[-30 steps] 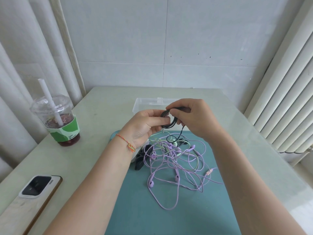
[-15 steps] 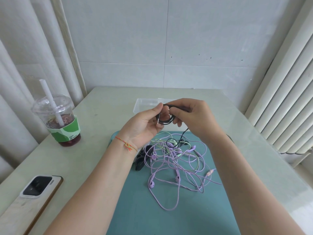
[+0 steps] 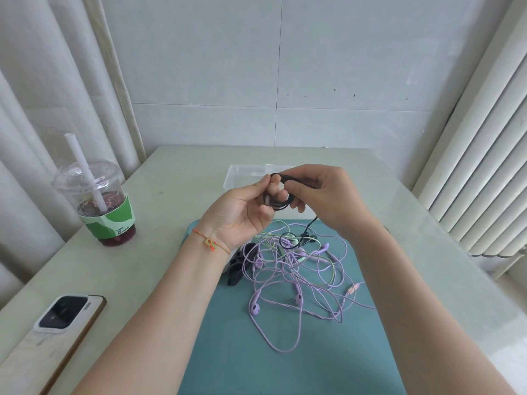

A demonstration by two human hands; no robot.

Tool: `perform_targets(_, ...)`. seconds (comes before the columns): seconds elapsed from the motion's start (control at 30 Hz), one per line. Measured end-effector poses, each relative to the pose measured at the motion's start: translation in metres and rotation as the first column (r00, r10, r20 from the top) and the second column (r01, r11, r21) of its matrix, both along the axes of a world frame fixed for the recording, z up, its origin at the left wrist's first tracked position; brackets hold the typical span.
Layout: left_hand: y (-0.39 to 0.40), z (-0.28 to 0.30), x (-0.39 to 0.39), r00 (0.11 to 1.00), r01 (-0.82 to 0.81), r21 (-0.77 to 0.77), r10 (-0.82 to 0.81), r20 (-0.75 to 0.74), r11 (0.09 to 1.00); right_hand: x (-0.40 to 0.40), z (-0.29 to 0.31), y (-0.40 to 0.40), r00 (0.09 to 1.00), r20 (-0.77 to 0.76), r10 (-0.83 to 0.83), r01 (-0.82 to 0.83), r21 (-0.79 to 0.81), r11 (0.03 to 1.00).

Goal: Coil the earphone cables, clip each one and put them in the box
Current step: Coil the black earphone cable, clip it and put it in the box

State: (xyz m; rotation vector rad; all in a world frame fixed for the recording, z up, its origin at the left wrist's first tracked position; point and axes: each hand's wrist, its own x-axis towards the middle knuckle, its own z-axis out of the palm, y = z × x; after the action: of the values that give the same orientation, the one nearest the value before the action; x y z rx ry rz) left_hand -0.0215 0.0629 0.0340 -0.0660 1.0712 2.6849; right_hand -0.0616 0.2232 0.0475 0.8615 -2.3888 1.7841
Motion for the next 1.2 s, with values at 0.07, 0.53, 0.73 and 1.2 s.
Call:
perform_targets(0.07,-0.001,0.000,0.001,1.000,0.010,-0.024,-0.011,-0.015,1.000,-0.001,-0.001,-0.001,1.000,0.003,-0.004,0.004,0.010,1.000)
perform_targets(0.53,-0.005,-0.006,-0.001,0.987,0.134,-0.192,-0.148,-0.062,0.972,-0.002,-0.002,0.002,0.999,0.020,0.039,-0.040,0.089,0.995)
perform_targets(0.73,-0.006,-0.005,0.001,0.973,0.201,-0.094,-0.210,-0.100,0.975,-0.005,-0.006,0.006,0.991,0.108,0.082,-0.080,-0.016,0.997)
perform_targets(1.2,-0.004,0.004,0.002,0.991,0.002,0.072,0.007,-0.133,0.997,0.003,-0.012,-0.010,0.930,0.330,0.160,-0.128,-0.115,0.985)
